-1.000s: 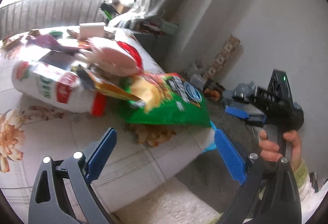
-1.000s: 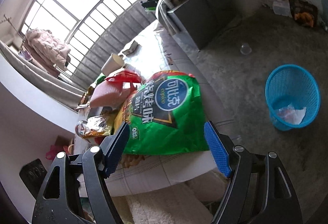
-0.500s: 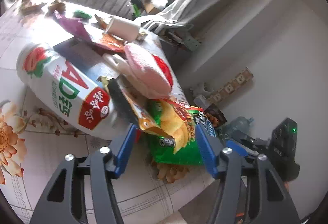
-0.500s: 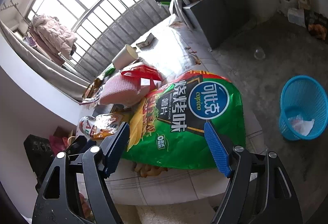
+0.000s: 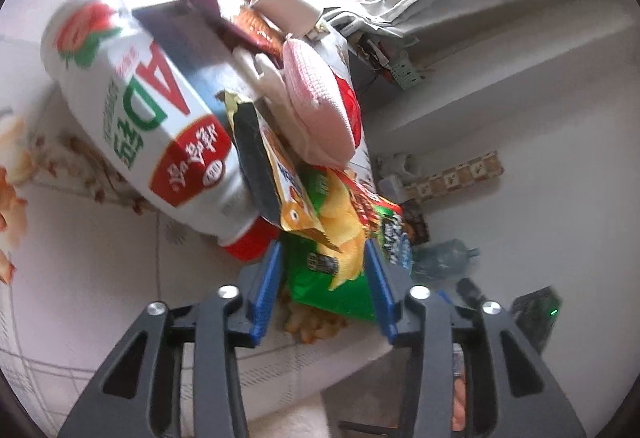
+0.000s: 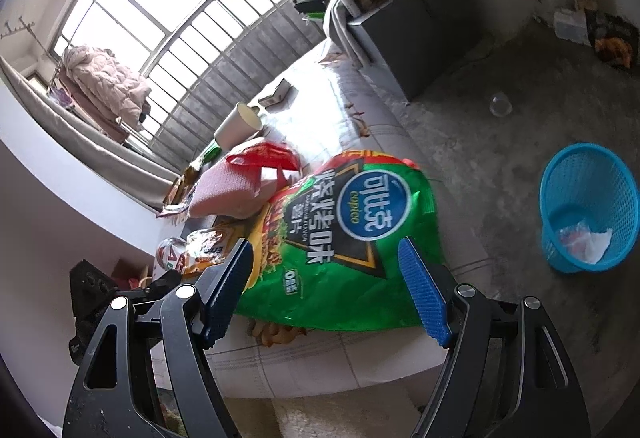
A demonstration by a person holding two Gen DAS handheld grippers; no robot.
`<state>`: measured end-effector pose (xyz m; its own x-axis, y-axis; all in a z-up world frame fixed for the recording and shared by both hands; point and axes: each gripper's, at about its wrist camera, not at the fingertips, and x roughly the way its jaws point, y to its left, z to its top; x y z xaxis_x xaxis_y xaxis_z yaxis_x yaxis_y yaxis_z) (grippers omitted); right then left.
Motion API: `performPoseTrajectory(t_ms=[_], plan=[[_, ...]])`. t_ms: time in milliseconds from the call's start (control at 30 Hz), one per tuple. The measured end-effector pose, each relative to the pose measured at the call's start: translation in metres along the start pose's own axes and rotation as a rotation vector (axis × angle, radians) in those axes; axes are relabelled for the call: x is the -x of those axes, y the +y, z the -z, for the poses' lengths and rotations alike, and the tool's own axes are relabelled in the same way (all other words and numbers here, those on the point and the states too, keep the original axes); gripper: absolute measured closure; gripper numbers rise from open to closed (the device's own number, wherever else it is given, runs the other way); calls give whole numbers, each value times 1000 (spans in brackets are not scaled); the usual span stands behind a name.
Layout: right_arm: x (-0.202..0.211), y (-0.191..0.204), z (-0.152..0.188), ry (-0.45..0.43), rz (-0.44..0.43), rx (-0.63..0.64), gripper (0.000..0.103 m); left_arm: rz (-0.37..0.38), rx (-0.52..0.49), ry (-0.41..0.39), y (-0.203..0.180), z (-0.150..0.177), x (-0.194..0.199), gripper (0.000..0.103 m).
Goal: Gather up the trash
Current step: 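Return left tool to table and grasp yellow snack bag, then hold snack bag with left tool while right tool reaches clear plastic cup on floor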
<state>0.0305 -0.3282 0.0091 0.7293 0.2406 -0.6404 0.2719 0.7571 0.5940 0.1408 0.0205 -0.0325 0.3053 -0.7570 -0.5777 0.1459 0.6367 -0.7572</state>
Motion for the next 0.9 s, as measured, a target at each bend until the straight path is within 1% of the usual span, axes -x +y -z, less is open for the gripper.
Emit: performPoseTrajectory(t_ms=[200, 267, 333, 500, 567, 633, 700, 833, 900], plan=[[3, -21, -9, -19, -20, -33, 31, 21, 109, 12, 1, -2, -8, 57], [4, -29, -13, -27, -27, -40, 31, 24, 166, 23, 5, -3, -13, 57], [3, -37, -17, -28, -31, -44, 31, 27, 218, 14, 11, -2, -13, 58], [-7, -61, -29, -9, -42, -74, 31, 5, 291, -21, 13, -2, -10, 59], [-10, -69, -32, -4, -51, -84, 31, 2, 333, -25, 15, -1, -11, 63], [-13, -75, -33, 2, -58, -90, 31, -10, 378, -19, 21, 1, -13, 74], [-18, -83, -33, 10, -68, -102, 31, -16, 403, -23, 25, 2, -13, 80], [-25, -100, -33, 23, -74, -127, 32, -44, 411, -32, 29, 6, -12, 93], [-26, -106, -37, 21, -66, -129, 32, -53, 403, -30, 26, 5, -12, 94]])
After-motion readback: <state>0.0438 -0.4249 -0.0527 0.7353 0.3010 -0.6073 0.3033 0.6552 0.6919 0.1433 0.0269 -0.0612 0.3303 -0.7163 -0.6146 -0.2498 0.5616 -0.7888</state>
